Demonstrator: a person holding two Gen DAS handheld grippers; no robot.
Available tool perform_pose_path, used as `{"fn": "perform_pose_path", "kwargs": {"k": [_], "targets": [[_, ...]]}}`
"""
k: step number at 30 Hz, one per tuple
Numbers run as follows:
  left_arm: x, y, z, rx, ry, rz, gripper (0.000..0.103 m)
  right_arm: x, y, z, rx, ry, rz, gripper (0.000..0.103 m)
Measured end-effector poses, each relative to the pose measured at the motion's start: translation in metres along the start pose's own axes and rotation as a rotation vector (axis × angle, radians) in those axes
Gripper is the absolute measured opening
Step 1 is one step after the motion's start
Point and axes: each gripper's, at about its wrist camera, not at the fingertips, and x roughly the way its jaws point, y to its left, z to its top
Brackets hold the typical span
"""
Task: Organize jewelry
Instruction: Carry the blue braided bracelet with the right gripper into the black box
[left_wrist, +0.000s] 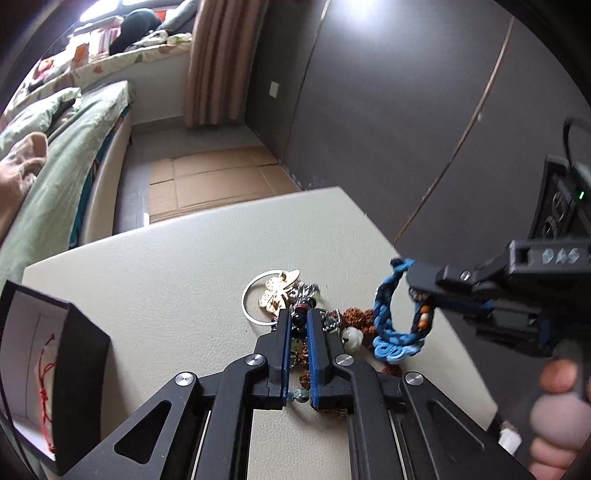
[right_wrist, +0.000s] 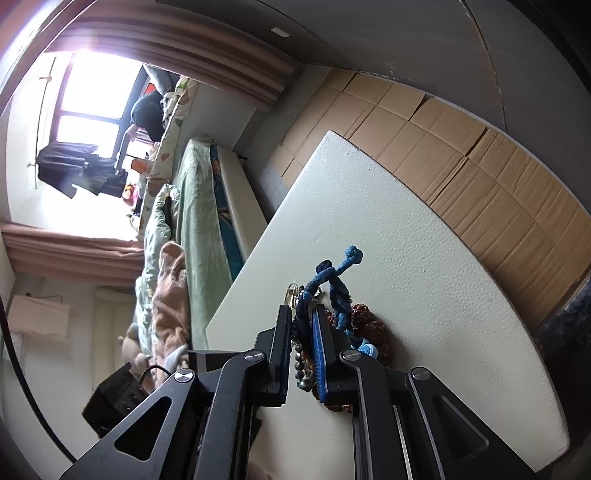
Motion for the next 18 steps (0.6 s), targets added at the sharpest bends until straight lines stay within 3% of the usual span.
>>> {"fn": "perform_pose_path", "kwargs": {"k": [6,18], "targets": [[-0.028,0.020,0.003,-0.108,-0.049,-0.053,0.008,0.000,0.001,-0.005,-0.011,0.004,-0.004,0.013],[-0.089,0.041,0.002,-0.196,-0.186,-0.121,0.008,-0.002,0.026,-0.024,-0.103,0.001,0.039,0.013]]}}
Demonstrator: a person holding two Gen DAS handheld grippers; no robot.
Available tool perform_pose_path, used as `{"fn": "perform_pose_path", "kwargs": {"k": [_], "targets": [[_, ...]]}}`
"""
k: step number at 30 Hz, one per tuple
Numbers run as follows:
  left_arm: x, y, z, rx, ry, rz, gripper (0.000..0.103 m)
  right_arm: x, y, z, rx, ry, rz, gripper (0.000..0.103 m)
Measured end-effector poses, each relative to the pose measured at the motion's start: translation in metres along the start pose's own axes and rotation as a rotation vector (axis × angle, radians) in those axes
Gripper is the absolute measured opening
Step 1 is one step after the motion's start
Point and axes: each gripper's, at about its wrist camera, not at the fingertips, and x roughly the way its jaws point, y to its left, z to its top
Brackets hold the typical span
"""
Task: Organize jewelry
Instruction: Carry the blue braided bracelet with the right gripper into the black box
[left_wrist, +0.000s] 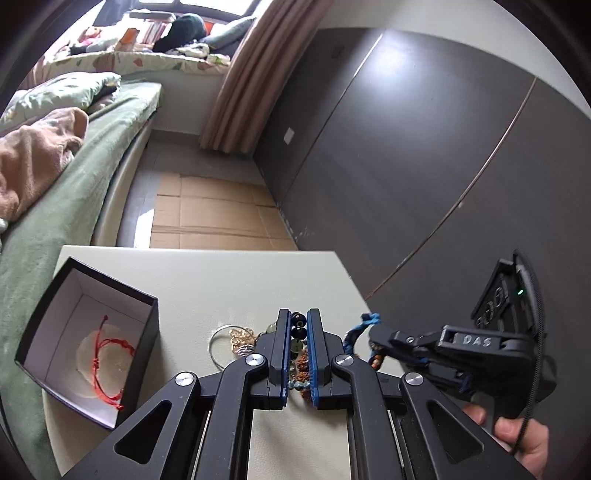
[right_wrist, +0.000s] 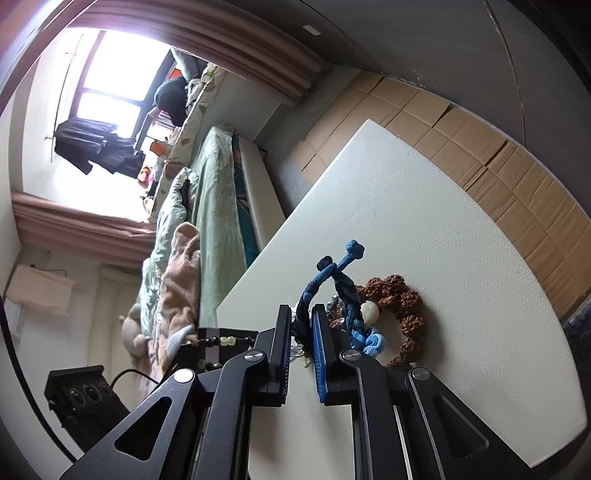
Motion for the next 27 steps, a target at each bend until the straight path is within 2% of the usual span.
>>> {"fn": "perform_pose_path", "kwargs": {"k": [8,14,19,27], "targets": [[-0.032,0.007,0.001,-0.034,-0.089,-0.012,0.008,0.000,0.019,-0.016,-0.055,0.005,0.035,0.013],[-0.052,0.020,0.004,-0.053,-0.142,0.015,0.008,0.002,0.038,-0.026,-0.092,0.003,0.110,0.013],[-0.065,0.040,0.005,-0.092,-0.167,0.048,0.008,0.013,0.053,-0.036,-0.121,0.001,0.175,0.013],[-0.072,0.070,0.006,-0.150,-0.163,0.102,0.008,0.041,0.071,-0.050,-0.152,0.044,0.167,0.013]]}}
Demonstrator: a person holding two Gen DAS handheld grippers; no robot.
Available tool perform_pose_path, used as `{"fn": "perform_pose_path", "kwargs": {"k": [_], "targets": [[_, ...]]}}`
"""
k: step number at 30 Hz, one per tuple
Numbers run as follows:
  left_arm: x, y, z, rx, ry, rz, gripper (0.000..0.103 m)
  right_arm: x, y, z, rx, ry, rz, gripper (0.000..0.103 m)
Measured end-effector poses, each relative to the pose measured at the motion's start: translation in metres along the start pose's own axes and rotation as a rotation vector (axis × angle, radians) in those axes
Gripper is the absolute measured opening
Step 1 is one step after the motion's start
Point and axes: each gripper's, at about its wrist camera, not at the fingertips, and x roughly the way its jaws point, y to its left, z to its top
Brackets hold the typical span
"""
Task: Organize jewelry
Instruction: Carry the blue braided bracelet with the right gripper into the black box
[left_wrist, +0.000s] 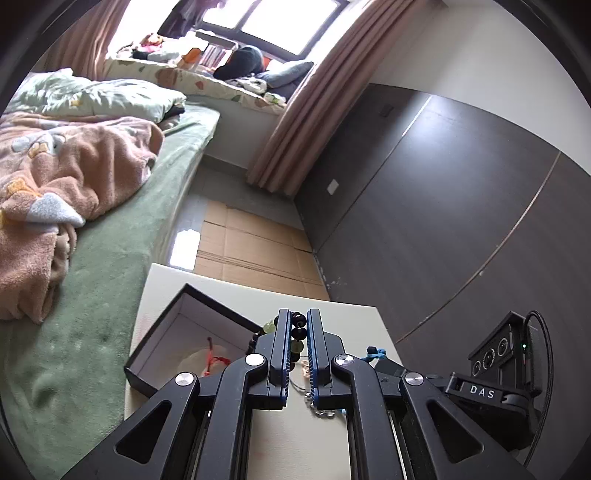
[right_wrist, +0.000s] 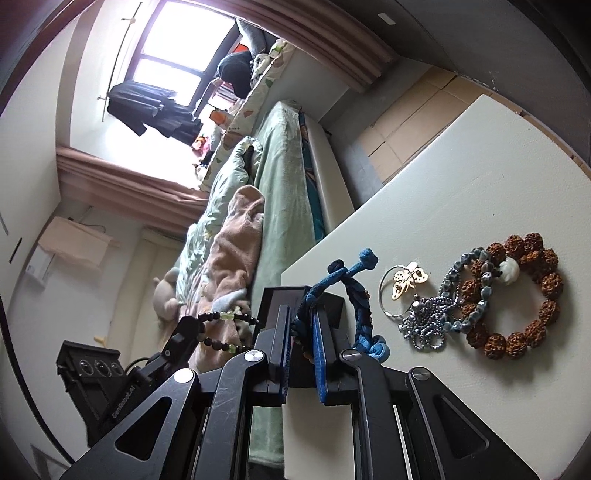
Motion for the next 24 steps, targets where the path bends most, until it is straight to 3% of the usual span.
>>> {"fn": "perform_pose_path", "kwargs": {"k": [2,6,9,10,12,14,16,24], "targets": [[0.005,0.008,0.002,-0.029,0.021,0.030,0.008,0.006,0.002,-0.002,-0.013,0.010,-0.010,0.013],[0.023,0.032,0.005,-0.143,0.139,0.081,0.010,0.017,0.006,-0.005,-0.020,0.029,-0.016,0.013],[0.021,0.048,0.005,-0.225,0.137,0.084,0.013,0.021,0.008,-0.006,-0.027,0.034,-0.013,0.013],[0.020,0.051,0.006,-0.236,0.134,0.090,0.019,0.021,0.009,-0.006,-0.030,0.035,-0.008,0.013],[0.014,0.055,0.006,-0.253,0.110,0.095,0.062,0.025,0.013,-0.005,-0.040,0.037,0.004,0.013],[0.004,0.059,0.007,-0.275,0.052,0.105,0.080,0.028,0.018,-0.006,-0.056,0.042,0.023,0.013],[-0.006,0.062,0.009,-0.281,0.001,0.124,0.081,0.032,0.025,-0.008,-0.076,0.046,0.044,0.013],[-0.020,0.079,0.012,-0.337,-0.040,0.172,0.081,0.059,0.052,-0.015,-0.127,0.069,0.129,0.013]]}}
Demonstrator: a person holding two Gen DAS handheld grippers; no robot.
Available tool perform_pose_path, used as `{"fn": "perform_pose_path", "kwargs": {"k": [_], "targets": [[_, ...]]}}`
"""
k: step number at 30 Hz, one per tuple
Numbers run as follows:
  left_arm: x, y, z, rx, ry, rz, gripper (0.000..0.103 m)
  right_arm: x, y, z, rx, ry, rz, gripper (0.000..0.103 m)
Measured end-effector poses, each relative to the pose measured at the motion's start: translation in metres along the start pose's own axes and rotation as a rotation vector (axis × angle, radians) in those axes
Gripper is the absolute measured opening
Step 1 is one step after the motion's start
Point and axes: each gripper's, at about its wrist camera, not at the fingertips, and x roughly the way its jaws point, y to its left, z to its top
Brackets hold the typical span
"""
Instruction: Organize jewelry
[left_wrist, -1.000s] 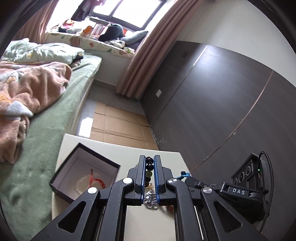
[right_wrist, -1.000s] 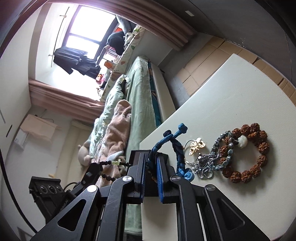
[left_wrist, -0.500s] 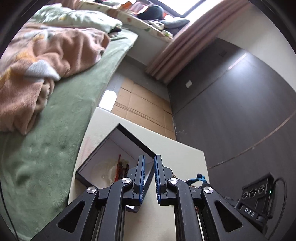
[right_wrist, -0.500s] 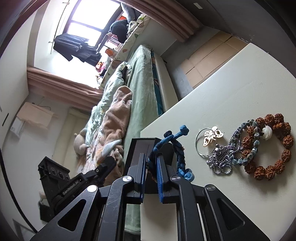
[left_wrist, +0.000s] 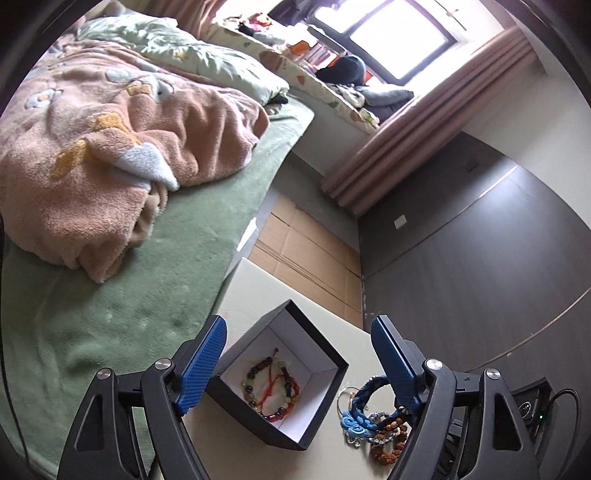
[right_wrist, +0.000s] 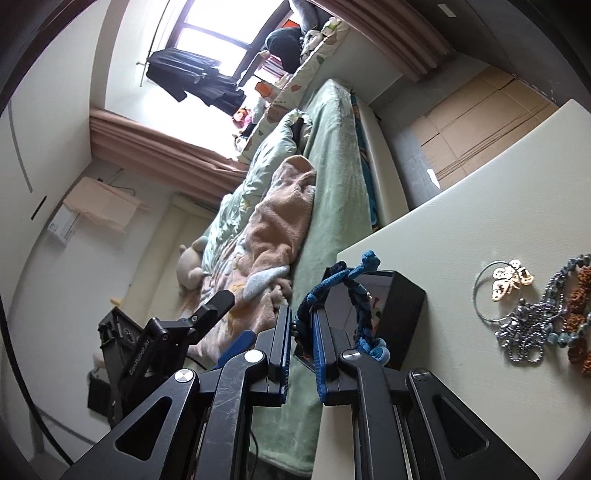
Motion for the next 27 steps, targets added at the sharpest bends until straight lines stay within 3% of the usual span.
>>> {"fn": "perform_pose_path", "kwargs": {"k": [5,6,7,8,20,24,27], "targets": [[0.000,0.002,0.004,-0.001,-0.011,0.032,0.081,0.023,0.012,-0.002,-0.036,0.021,0.017,0.016],[0.001,0.003,0.004,0.001,-0.006,0.037,0.081,0.029,0.014,-0.002,-0.049,0.048,0.012,0.036],[0.002,0.002,0.003,0.004,-0.001,0.040,0.081,0.034,0.015,-0.003,-0.049,0.075,0.009,0.064],[0.003,0.002,0.002,0.010,0.006,0.042,0.081,0.036,0.014,-0.005,-0.046,0.081,0.004,0.071],[0.019,-0.028,-0.018,0.142,0.086,-0.008,0.081,-0.016,-0.013,0.007,0.027,-0.005,-0.083,0.073],[0.021,-0.044,-0.030,0.203,0.086,-0.002,0.081,-0.041,-0.024,0.012,0.044,-0.036,-0.124,0.093],[0.023,-0.054,-0.039,0.225,0.090,-0.022,0.081,-0.058,-0.032,0.015,0.064,-0.053,-0.151,0.097]]}}
